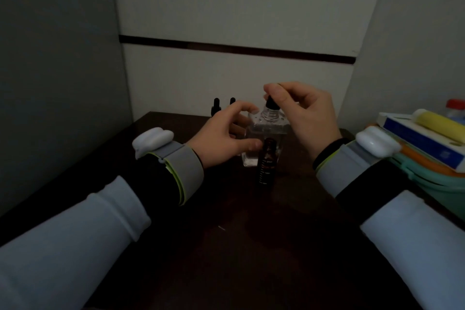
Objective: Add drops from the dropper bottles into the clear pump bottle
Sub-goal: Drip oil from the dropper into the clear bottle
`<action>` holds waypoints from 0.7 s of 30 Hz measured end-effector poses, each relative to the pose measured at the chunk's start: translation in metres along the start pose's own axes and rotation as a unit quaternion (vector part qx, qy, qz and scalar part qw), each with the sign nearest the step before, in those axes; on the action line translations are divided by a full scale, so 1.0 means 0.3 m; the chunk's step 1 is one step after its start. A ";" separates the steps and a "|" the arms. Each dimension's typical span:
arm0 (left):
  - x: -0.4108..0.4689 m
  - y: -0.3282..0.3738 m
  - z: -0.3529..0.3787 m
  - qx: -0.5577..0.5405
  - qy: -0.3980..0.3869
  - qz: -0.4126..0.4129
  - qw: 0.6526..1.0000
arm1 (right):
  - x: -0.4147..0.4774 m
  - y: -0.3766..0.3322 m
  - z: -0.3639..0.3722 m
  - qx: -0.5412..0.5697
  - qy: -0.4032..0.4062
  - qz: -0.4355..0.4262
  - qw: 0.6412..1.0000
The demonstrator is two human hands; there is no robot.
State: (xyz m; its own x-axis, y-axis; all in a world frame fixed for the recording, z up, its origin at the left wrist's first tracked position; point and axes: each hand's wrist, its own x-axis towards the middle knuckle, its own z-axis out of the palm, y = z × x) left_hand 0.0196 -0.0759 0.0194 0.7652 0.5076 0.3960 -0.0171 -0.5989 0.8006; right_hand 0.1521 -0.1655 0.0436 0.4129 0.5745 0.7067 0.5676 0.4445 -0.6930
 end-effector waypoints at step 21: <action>0.022 -0.049 0.008 -0.001 -0.012 -0.042 0.999 | -0.013 -0.045 -0.013 0.028 0.029 -0.016 0.999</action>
State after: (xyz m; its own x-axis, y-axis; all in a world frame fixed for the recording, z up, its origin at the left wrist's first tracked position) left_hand 0.0264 -0.0650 0.0091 0.7789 0.5415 0.3164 0.0472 -0.5537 0.8314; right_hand 0.1457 -0.1764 0.0508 0.4371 0.5187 0.7347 0.5414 0.5006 -0.6755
